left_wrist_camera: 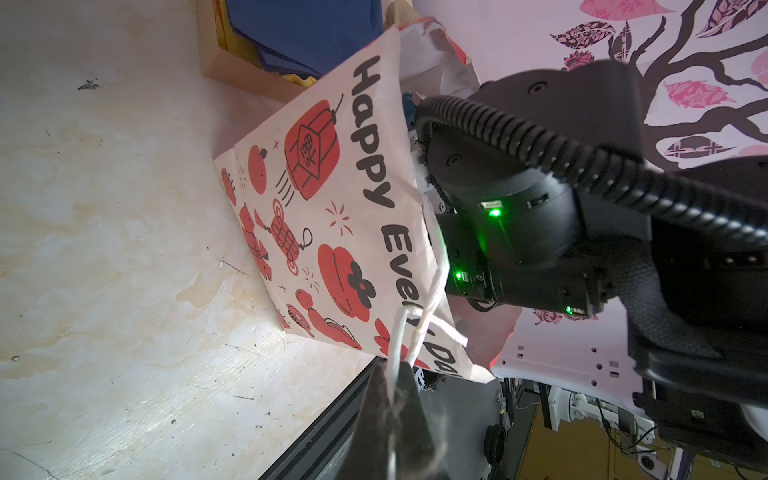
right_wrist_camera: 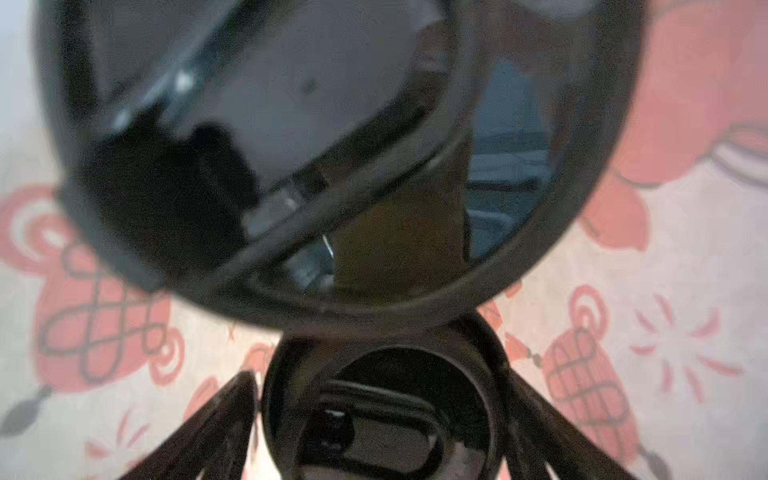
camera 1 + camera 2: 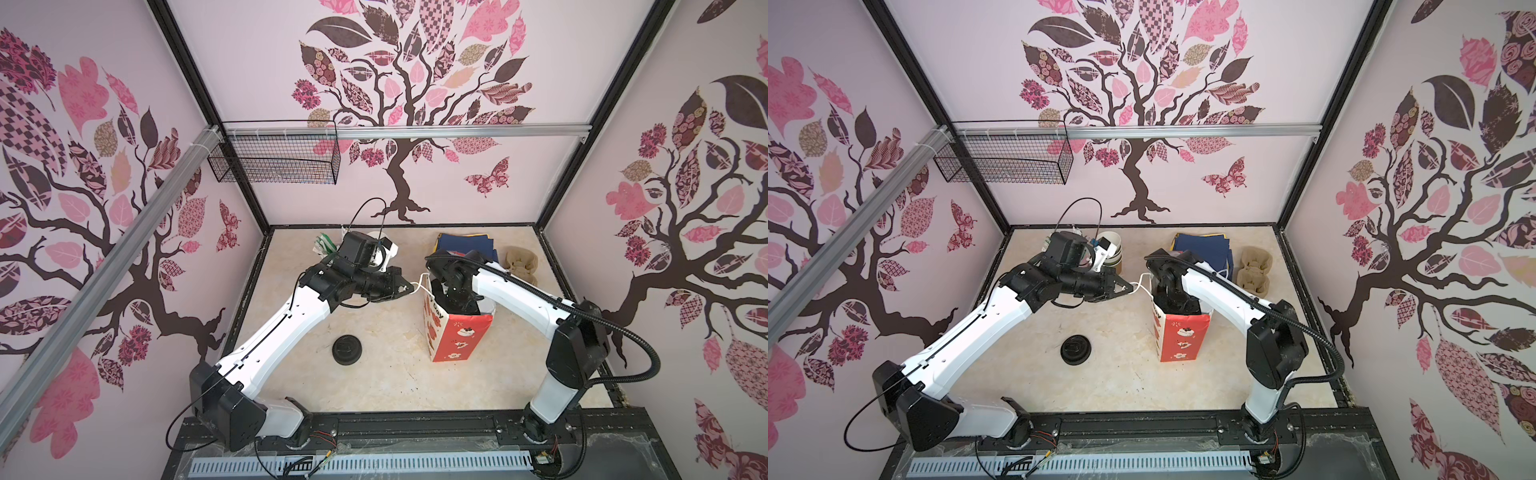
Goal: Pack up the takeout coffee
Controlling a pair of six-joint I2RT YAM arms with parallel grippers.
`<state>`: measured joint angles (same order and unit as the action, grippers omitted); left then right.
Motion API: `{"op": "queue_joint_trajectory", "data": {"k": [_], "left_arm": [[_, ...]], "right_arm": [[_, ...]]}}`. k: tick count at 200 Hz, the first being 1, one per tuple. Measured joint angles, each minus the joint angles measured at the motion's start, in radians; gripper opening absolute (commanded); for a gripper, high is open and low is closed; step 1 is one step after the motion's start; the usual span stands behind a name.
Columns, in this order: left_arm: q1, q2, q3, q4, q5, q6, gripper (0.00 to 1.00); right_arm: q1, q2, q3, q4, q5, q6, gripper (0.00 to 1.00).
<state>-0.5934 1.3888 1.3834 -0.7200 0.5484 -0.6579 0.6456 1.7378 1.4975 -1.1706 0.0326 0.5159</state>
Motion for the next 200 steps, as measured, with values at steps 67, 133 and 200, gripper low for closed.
{"op": "queue_joint_trajectory", "data": {"k": [67, 133, 200], "left_arm": [[0.0, 0.0, -0.004, -0.007, -0.009, 0.002, 0.0], [0.0, 0.0, -0.013, -0.011, -0.013, 0.004, 0.0], [0.0, 0.0, -0.022, -0.011, -0.011, 0.006, 0.0]], "right_arm": [[0.0, 0.0, 0.018, -0.05, -0.003, 0.004, 0.93], [0.0, -0.027, 0.077, -0.091, -0.002, 0.008, 0.95], [0.0, -0.082, 0.088, -0.085, 0.004, 0.026, 0.9]]}}
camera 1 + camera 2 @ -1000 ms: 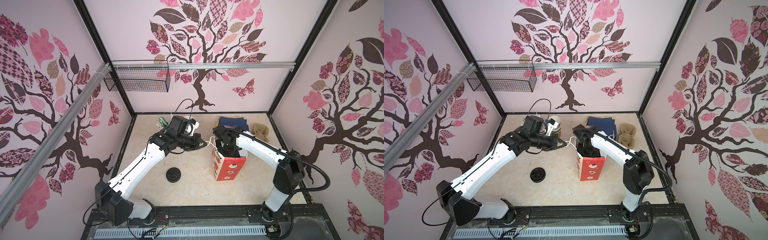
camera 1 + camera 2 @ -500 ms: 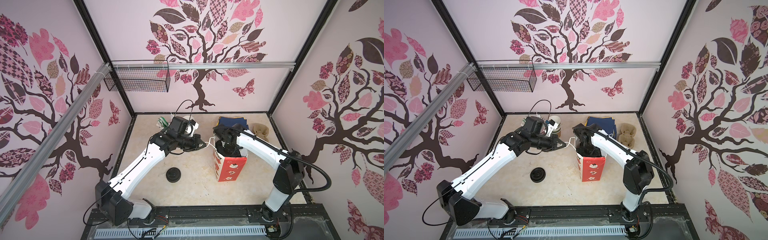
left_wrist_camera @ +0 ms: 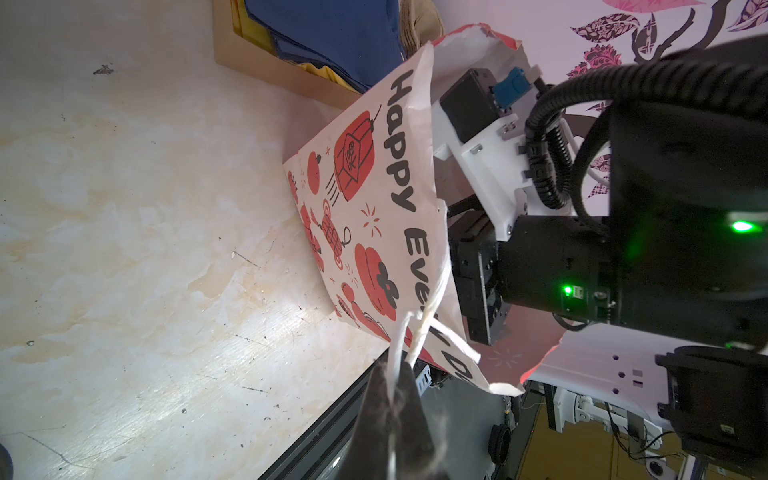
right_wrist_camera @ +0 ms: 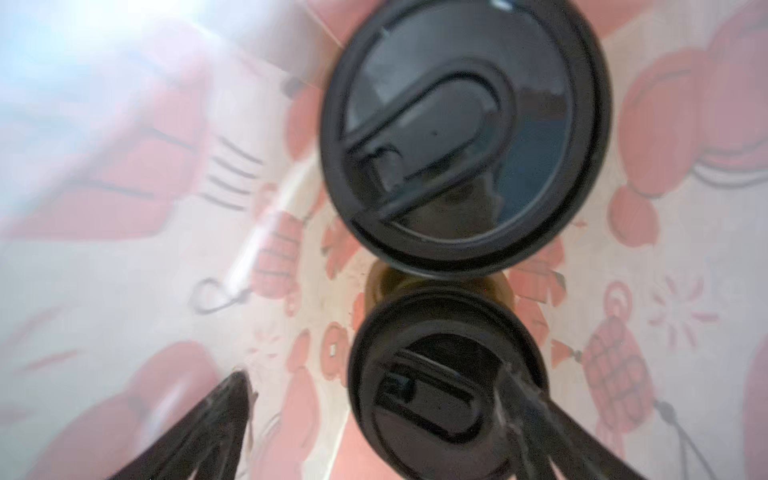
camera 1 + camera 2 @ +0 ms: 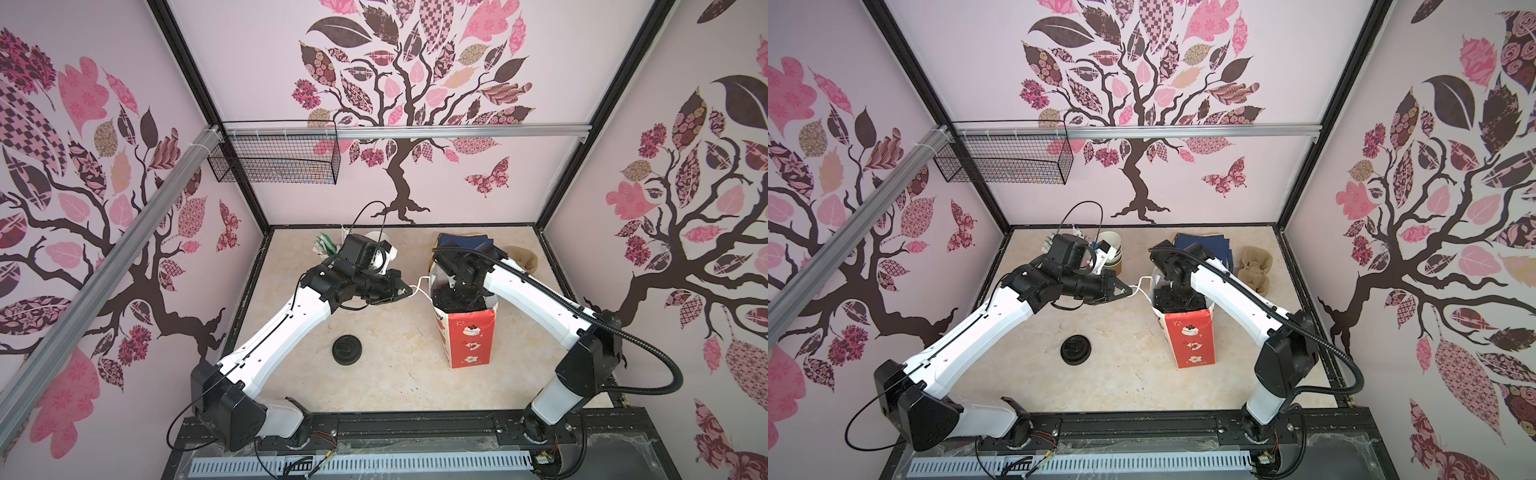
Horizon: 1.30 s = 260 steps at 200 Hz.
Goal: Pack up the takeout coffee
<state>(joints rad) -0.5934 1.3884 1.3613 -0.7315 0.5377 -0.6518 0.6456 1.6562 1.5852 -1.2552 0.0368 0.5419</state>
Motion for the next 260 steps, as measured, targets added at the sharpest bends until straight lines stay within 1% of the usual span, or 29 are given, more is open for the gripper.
{"op": "queue_joint_trajectory", "data": {"k": [23, 60, 86, 149, 215, 260], "left_arm": [[0.0, 0.0, 0.0, 0.005, 0.01, 0.002, 0.0], [0.0, -0.004, 0.0, 0.027, 0.034, 0.002, 0.0], [0.0, -0.021, 0.0, 0.061, 0.058, 0.0, 0.0], [-0.003, -0.034, 0.0, 0.111, 0.099, -0.003, 0.0], [-0.004, -0.034, 0.0, 0.111, 0.115, -0.003, 0.0], [-0.005, -0.034, 0.0, 0.111, 0.119, -0.003, 0.0]], "right_arm": [[0.0, -0.016, -0.015, 0.026, 0.006, 0.004, 0.88], [0.0, -0.032, -0.075, 0.062, 0.013, 0.008, 0.9], [0.0, -0.045, -0.104, 0.086, 0.013, 0.01, 0.9], [0.0, -0.084, -0.105, 0.113, 0.024, 0.011, 0.88], [0.0, -0.09, -0.092, 0.134, 0.058, 0.001, 0.96], [0.0, -0.129, -0.126, 0.187, 0.057, 0.0, 0.96]]}}
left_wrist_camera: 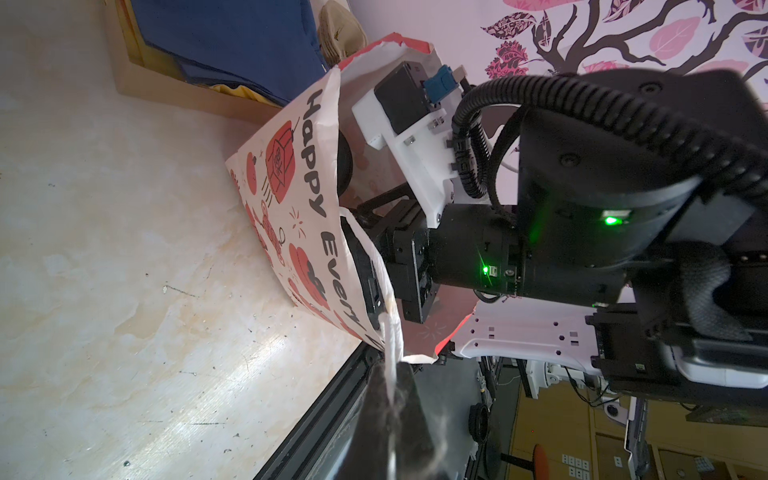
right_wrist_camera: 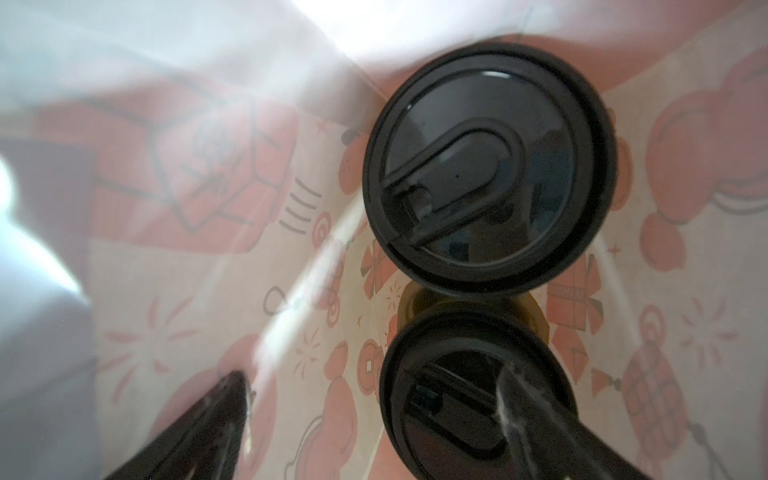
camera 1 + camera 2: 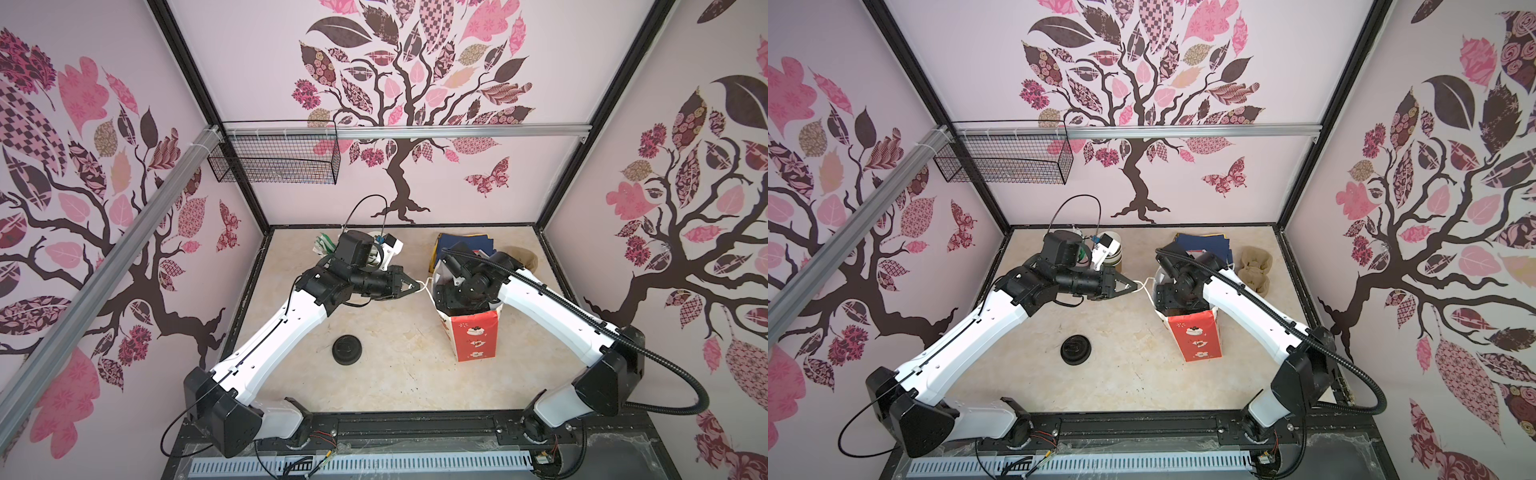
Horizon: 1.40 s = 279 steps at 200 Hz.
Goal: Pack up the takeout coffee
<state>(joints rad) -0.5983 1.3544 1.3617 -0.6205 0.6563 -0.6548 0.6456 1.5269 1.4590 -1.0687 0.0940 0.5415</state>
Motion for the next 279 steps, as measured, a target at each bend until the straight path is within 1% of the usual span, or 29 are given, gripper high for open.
{"op": "queue_joint_trajectory", "data": {"k": [53, 96, 159, 181, 199, 224, 253, 279], "left_arm": [[0.0, 0.0, 0.0, 0.0, 0.0, 0.0, 0.0], [0.0, -0.005, 0.0, -0.001, 0.0, -0.002, 0.0], [-0.001, -0.033, 0.0, 0.006, -0.001, -0.012, 0.0], [-0.001, -0.033, 0.0, 0.006, -0.006, -0.015, 0.0], [-0.002, -0.033, 0.0, 0.005, -0.019, -0.015, 0.0], [-0.002, -0.036, 0.0, 0.003, -0.038, -0.015, 0.0], [-0.002, -0.041, 0.0, 0.003, -0.053, -0.015, 0.0], [-0.002, -0.047, 0.0, 0.001, -0.064, -0.015, 0.0]], "right_arm": [[0.0, -0.066, -0.023, 0.073, -0.023, 0.001, 0.95], [0.0, -0.091, -0.09, 0.124, -0.066, 0.019, 0.94], [0.0, -0.103, -0.097, 0.172, -0.092, 0.054, 0.87], [0.0, -0.117, -0.097, 0.177, -0.082, 0.072, 0.82], [0.001, -0.127, -0.096, 0.161, -0.049, 0.101, 0.79], [0.0, -0.124, -0.078, 0.09, -0.006, 0.143, 0.74], [0.0, -0.096, -0.018, 0.001, 0.023, 0.179, 0.72], [0.001, -0.069, 0.019, -0.038, 0.037, 0.198, 0.71]]}}
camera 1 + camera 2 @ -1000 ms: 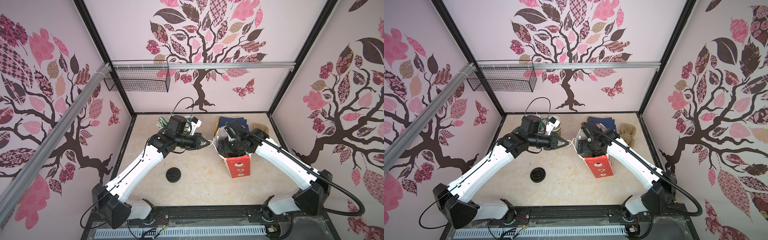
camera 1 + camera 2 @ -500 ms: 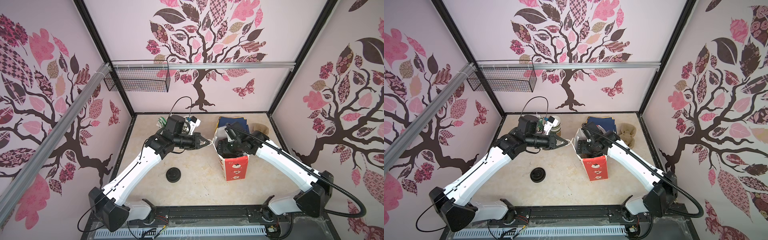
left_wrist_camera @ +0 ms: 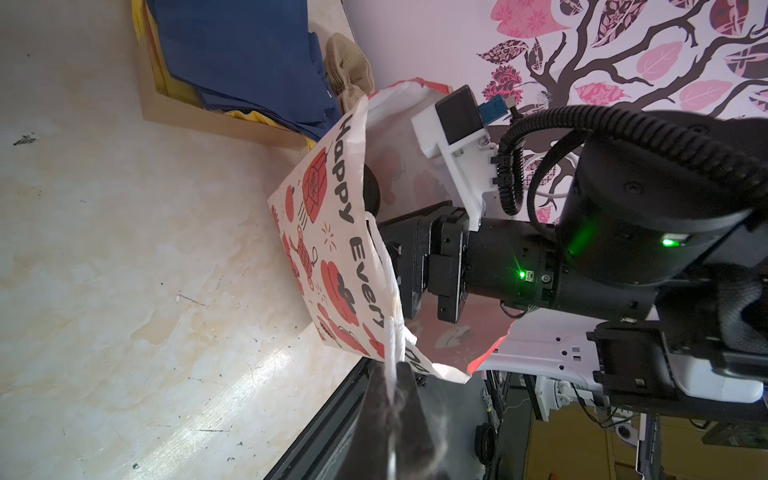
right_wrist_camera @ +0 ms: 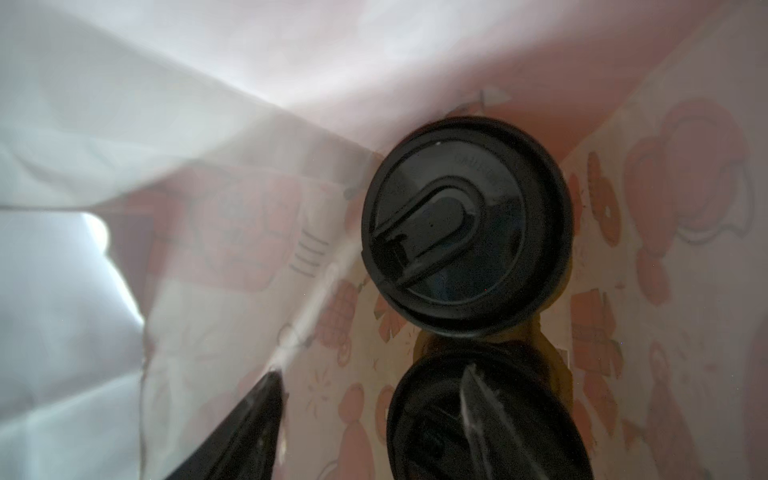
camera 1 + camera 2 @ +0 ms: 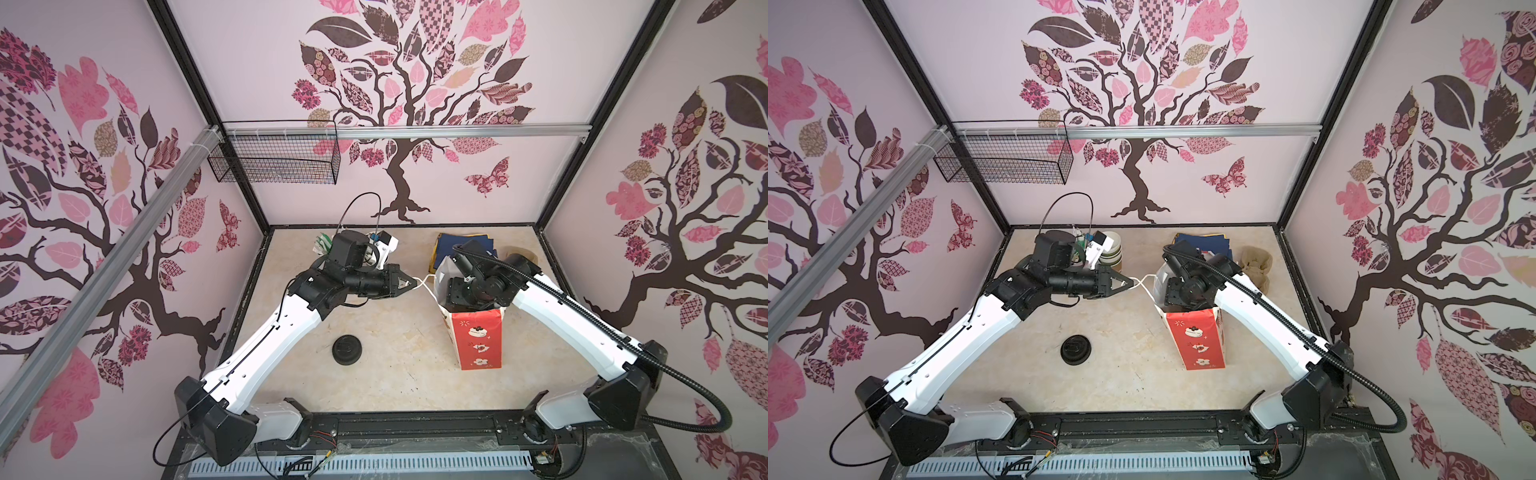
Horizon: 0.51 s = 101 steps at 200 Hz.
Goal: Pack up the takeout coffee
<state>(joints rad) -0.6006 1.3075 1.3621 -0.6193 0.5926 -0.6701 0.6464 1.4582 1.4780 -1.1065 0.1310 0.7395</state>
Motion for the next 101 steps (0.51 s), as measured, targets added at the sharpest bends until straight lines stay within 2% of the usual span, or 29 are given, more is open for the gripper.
{"op": "queue_joint_trajectory", "data": {"k": [18, 45, 101], "left_arm": [[0.0, -0.003, 0.0, -0.003, -0.006, 0.0, 0.0], [0.0, -0.003, 0.0, -0.003, -0.009, -0.001, 0.0], [0.0, -0.003, 0.001, -0.003, -0.009, -0.003, 0.0]], "right_arm": [[0.0, 0.005, 0.003, -0.018, 0.01, 0.009, 0.78], [0.0, 0.014, 0.003, -0.033, 0.032, 0.018, 0.82], [0.0, 0.057, 0.0, -0.04, 0.095, 0.024, 0.85]]}}
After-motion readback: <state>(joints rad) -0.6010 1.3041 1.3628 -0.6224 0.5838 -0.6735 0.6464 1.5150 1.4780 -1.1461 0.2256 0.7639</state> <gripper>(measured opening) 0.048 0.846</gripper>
